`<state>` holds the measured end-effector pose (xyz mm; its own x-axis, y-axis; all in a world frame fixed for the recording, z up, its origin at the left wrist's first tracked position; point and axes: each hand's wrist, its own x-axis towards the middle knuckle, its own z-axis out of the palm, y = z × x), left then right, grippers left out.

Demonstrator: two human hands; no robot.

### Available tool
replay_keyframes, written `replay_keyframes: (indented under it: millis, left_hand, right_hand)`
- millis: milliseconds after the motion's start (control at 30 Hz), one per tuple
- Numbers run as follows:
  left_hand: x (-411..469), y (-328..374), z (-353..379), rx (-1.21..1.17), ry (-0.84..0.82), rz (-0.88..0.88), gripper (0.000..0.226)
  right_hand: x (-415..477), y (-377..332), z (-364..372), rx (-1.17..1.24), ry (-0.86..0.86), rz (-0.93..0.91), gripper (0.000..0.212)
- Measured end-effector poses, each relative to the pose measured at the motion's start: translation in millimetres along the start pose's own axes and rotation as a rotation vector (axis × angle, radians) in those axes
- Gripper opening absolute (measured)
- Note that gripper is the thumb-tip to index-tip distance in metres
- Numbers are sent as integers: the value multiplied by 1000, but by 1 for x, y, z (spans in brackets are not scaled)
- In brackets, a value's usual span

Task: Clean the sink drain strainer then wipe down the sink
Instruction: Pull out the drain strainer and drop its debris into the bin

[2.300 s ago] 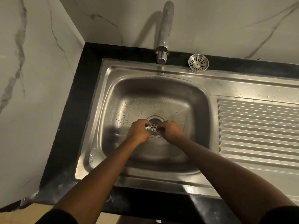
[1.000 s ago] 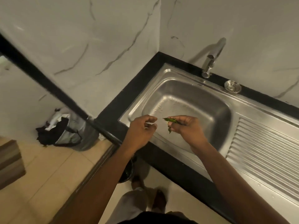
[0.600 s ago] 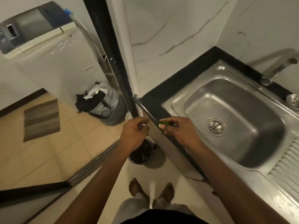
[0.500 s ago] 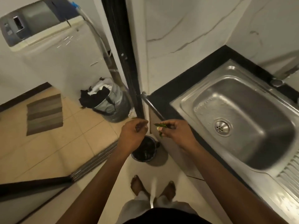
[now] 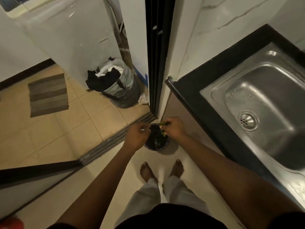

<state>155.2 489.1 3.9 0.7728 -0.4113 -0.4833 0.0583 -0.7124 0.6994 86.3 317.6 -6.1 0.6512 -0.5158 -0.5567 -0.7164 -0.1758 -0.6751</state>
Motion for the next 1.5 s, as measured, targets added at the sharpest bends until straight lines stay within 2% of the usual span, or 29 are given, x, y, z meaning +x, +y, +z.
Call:
replay_keyframes:
  millis: [200, 467, 1000, 1200, 1500]
  left_hand:
    - [18, -23, 15, 10, -41, -42, 28]
    - [26, -40, 15, -11, -32, -33, 23]
    - [17, -50, 21, -14, -29, -4, 23]
    - [5, -23, 13, -27, -39, 50, 28]
    - [-15, 76, 11, -46, -21, 311, 22]
  right_hand:
    - [36, 11, 26, -170, -43, 58, 19]
    - [44, 28, 31, -98, -93, 82, 30]
    - [18, 34, 17, 8, 20, 63, 19]
    - [-15, 17, -7, 118, 107, -2, 16]
    - [-70, -3, -84, 377, 236, -113, 15]
